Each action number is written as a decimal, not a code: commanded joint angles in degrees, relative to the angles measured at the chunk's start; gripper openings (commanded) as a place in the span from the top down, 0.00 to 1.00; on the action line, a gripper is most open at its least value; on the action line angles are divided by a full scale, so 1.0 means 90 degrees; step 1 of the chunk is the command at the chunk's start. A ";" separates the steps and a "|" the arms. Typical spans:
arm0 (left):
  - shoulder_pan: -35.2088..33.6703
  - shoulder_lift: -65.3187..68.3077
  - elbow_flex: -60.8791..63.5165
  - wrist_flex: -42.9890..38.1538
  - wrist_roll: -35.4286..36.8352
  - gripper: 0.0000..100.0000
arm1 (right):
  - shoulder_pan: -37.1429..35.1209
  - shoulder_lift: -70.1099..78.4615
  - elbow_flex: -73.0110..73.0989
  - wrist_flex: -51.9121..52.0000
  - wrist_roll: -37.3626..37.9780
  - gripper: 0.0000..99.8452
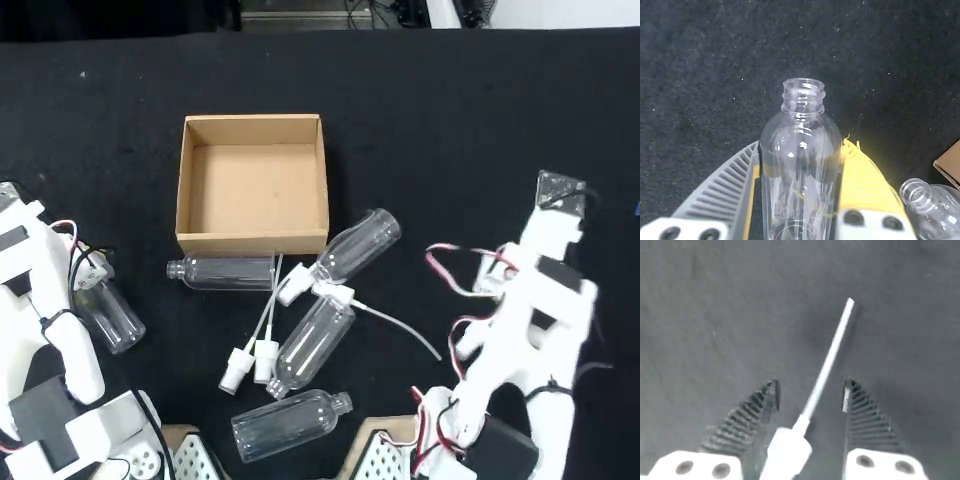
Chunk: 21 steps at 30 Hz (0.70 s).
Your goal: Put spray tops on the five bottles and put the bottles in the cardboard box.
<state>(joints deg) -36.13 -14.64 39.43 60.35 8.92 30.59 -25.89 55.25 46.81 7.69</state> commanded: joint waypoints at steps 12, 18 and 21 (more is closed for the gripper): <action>-0.0083 -0.0283 -0.0220 -0.0078 0.0020 0.97 | -0.0361 0.0366 0.0464 -0.1133 0.0166 0.82; -0.0083 -0.0283 -0.0210 -0.0078 0.0020 0.97 | 0.0361 0.1294 -0.0200 -0.0899 0.0293 0.82; -0.0083 -0.0283 -0.0210 -0.0078 0.0020 0.97 | 0.0996 0.1451 -0.0698 -0.0303 0.0303 0.82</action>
<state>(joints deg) -36.13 -14.64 39.43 60.35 8.92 33.76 -13.14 55.16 39.69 9.80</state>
